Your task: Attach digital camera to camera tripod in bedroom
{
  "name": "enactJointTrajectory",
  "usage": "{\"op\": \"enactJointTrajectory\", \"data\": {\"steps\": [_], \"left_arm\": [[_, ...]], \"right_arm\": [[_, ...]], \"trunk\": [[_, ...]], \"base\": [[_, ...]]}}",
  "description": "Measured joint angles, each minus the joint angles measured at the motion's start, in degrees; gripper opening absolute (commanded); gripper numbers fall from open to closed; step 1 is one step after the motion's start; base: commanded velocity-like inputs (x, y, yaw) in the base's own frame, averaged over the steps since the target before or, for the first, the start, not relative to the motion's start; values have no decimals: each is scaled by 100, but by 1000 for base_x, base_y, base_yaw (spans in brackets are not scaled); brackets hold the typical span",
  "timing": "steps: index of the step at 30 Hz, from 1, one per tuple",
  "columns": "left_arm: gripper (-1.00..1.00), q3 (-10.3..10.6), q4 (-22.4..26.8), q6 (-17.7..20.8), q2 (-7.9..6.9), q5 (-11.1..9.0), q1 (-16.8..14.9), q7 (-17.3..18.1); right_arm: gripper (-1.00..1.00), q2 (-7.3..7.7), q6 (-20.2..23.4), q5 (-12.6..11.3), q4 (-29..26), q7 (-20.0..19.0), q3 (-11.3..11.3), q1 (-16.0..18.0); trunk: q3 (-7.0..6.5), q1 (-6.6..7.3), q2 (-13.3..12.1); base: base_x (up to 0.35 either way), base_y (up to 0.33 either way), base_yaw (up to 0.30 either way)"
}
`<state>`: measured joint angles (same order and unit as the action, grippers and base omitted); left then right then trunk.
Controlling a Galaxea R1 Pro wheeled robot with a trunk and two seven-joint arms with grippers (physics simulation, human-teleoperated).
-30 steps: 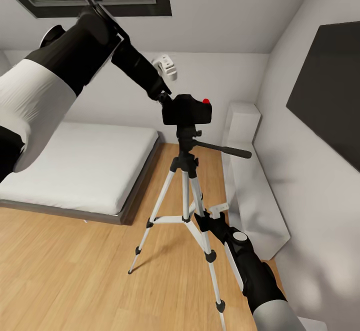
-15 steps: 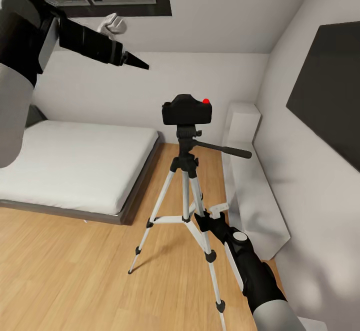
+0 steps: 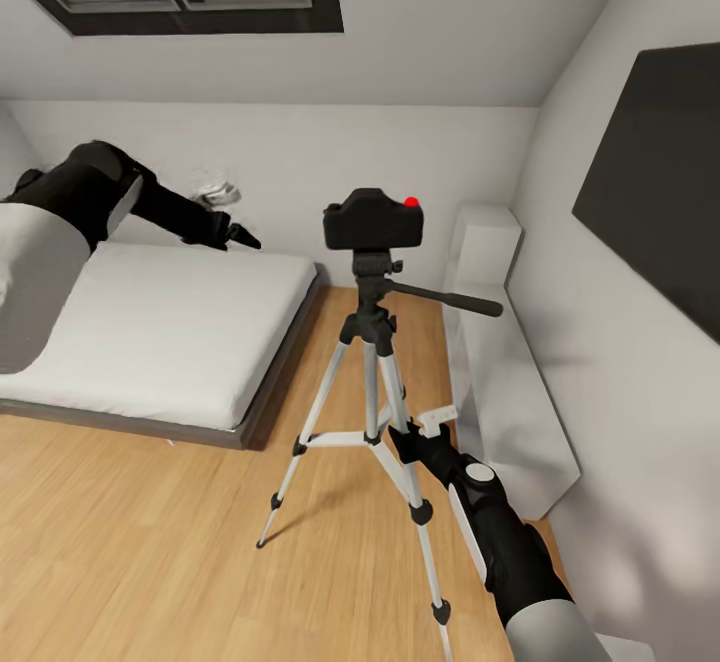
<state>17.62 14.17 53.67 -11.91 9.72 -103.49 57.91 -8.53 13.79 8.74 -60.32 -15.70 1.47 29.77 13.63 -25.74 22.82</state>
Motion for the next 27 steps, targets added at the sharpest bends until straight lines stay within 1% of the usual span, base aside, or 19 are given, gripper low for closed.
{"op": "enactJointTrajectory", "data": {"steps": [1, 2, 3, 4, 7, 8, 11, 12, 16, 17, 18, 19, 21, 22, 24, 27], "left_arm": [[100, 6, -121, -13, -3, 13, 145, -172], [100, 8, -311, -71, -6, 23, 410, -551], [100, 8, -402, -124, -8, 38, 622, -768], [100, -2, -477, -188, -8, 27, 766, -986], [100, -14, -628, -449, -11, 14, 1222, -1620], [100, -23, -689, -628, -14, 1, 1504, -2004], [100, -31, -767, -823, -22, -15, 1962, -2556], [100, -37, -830, -911, -24, -27, 2212, -2897], [100, -69, -1004, -1015, -20, -131, 2662, -3562], [100, -70, -1100, -1046, -15, -235, 2839, -3841], [100, -78, -1193, -1068, -13, -390, 3040, -4055], [100, -95, -1235, -1082, -14, -483, 3144, -4138], [100, -112, -1301, -1144, -26, -670, 3369, -4251], [100, -121, -1340, -1273, -54, -875, 3622, -4315], [100, -120, -1366, -1503, -97, -1104, 3933, -4348], [100, -120, -1389, -2007, -149, -1472, 4408, -4374]], "right_arm": [[-100, 0, 1, 11, -3, 1, -2, 1], [-100, -6, -2, 10, 3, -1, 3, 0], [-100, -6, 0, 39, -17, 0, 2, 1], [-100, -8, -1, 13, -3, 1, 6, 1], [-100, -10, -1, 26, -6, -2, 5, 1], [-100, -12, -6, 22, 4, -4, 6, 1], [-100, -12, -3, 34, -6, -6, 4, 1], [-100, -13, -4, 25, 1, -6, 6, 1], [-100, -12, -4, 33, -5, -7, 5, 0], [-100, -13, -4, 31, -3, -7, 5, 1], [-100, -13, -4, 38, -8, -8, 5, -1], [-100, -13, -3, 37, -8, -8, 6, 0], [-100, -12, -4, 35, -5, -8, 4, 0], [-100, -12, -5, 30, -1, -10, 4, 1], [-100, -13, -6, 36, -6, -13, 6, -1], [-100, -14, -6, 43, -9, -17, 9, 0]], "trunk": [[0, -1, -1], [0, 1, 2], [0, -2, -4], [0, 0, 0], [0, 0, 0], [-1, 1, 2], [0, 0, 0], [0, 1, 1], [-1, 0, 0], [0, 0, 1], [0, 0, 0], [-1, 0, 0], [0, 0, 0], [0, 1, 1], [0, 0, 1], [0, 0, 0]], "base": [[0, 0, 0], [0, 0, 0], [0, 0, 0], [0, 0, 0], [0, 0, 0], [0, 0, 0], [0, 0, 0], [0, 0, 0], [0, 0, 0], [0, 0, 0], [0, 0, 0], [0, 0, 0], [0, 0, 0], [0, 0, 0], [0, 0, 0], [0, 0, 0]]}}
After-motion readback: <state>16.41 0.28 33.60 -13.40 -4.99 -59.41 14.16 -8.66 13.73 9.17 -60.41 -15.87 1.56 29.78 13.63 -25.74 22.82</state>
